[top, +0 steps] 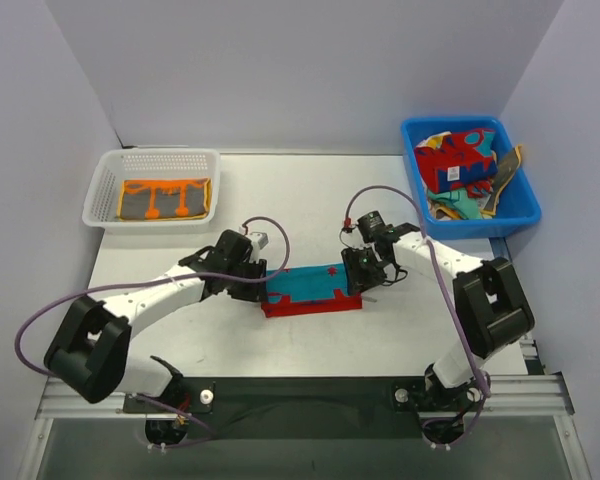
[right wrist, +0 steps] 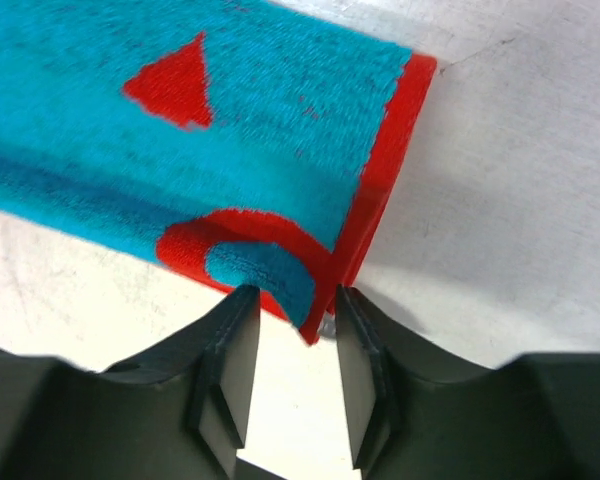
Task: Fold and stack the towels
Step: Fold the towel
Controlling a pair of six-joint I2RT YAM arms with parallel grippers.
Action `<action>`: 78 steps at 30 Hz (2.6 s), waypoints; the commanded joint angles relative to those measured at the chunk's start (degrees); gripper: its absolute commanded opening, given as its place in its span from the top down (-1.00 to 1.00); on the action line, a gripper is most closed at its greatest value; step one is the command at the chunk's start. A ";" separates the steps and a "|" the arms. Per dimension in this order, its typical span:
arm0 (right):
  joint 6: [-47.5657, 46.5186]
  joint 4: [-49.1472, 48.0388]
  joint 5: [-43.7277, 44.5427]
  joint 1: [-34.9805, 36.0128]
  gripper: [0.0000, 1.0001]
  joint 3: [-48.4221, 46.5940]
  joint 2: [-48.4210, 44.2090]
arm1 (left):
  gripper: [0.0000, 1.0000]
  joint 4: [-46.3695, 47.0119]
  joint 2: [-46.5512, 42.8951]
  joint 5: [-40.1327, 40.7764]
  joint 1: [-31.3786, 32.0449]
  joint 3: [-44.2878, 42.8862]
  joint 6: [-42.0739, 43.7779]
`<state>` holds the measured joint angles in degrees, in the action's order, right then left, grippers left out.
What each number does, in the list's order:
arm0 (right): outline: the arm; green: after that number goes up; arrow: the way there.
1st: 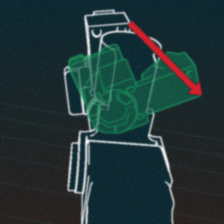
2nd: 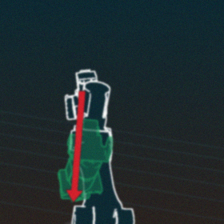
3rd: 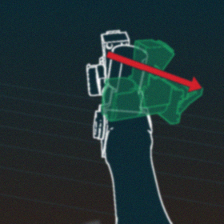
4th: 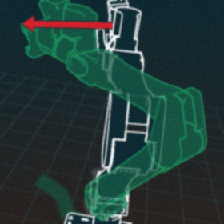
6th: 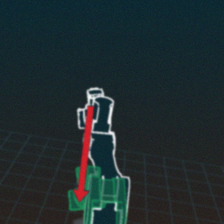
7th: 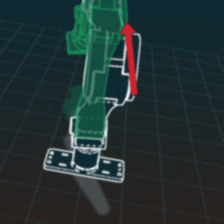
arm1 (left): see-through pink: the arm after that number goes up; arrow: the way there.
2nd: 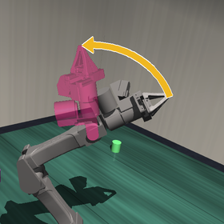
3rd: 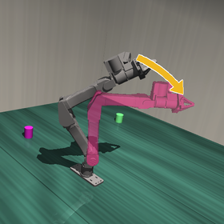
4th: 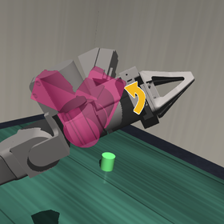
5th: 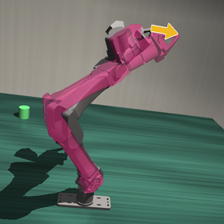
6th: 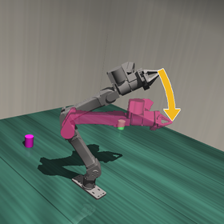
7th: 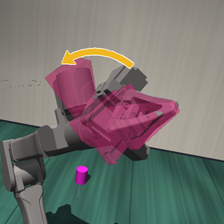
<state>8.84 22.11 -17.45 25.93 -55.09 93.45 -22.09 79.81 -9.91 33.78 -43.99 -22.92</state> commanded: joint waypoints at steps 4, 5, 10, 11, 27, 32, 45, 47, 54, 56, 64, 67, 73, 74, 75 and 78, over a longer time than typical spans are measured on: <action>-0.40 3.03 -1.62 0.87 0.22 3.22 -7.48 | 0.11 -0.06 -8.69 -3.09 1.64 2.50 -3.88; -0.66 3.03 -2.05 0.87 0.21 3.76 -8.19 | 0.10 0.03 -9.40 -3.70 1.90 3.02 -4.15; 1.79 2.07 -1.54 1.05 0.24 5.35 -15.03 | 0.09 0.03 -15.11 -1.70 2.52 3.57 -6.87; 3.01 1.28 -1.01 1.05 0.25 4.91 -16.01 | 0.09 0.37 -15.38 0.40 2.52 2.86 -7.23; 17.36 -11.39 1.64 4.21 0.33 0.77 -3.82 | 0.12 5.65 9.12 5.70 7.96 -12.97 -9.17; 15.33 -10.86 -3.20 5.00 0.38 4.37 -1.25 | 0.22 3.72 11.51 3.67 11.83 -10.34 -9.25; 12.08 -5.32 -4.87 6.06 0.47 8.77 -4.07 | 0.26 2.66 6.15 6.93 18.25 -3.39 -11.80; 11.55 -5.32 -4.87 6.15 0.47 9.12 -3.10 | 0.25 2.66 5.10 8.06 18.95 -3.39 -12.50; 10.58 -5.58 -3.29 6.59 0.48 10.97 -2.04 | 0.24 5.20 -4.65 19.65 17.99 -3.31 -18.73; 10.50 -5.58 -3.03 6.59 0.48 11.23 -2.04 | 0.25 7.31 -5.10 22.65 17.38 -1.72 -20.58; 10.85 -6.55 -2.41 6.50 0.50 12.81 -3.27 | 0.38 16.10 -2.47 18.97 15.44 11.18 -31.31; 11.02 -6.90 -2.15 6.50 0.52 13.08 -4.06 | 0.41 18.48 -3.69 18.17 14.74 14.62 -34.21; 13.74 -9.97 0.39 6.50 0.44 13.87 -13.10 | 0.25 17.52 -11.95 19.76 15.26 14.20 -32.02; 15.83 -12.85 0.66 6.59 0.39 14.04 -15.03 | 0.20 17.52 -13.09 20.02 15.26 13.67 -31.06; 17.16 -14.97 0.84 6.59 0.33 14.22 -18.62 | 0.15 18.13 -14.93 20.80 15.44 12.36 -30.79; 24.80 -29.01 1.80 6.94 -0.04 17.29 -24.17 | 0.08 24.24 -17.31 23.08 15.53 11.21 -29.91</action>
<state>26.30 5.93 -18.39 32.36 -38.98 75.16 -4.89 65.32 9.91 49.04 -29.47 -54.52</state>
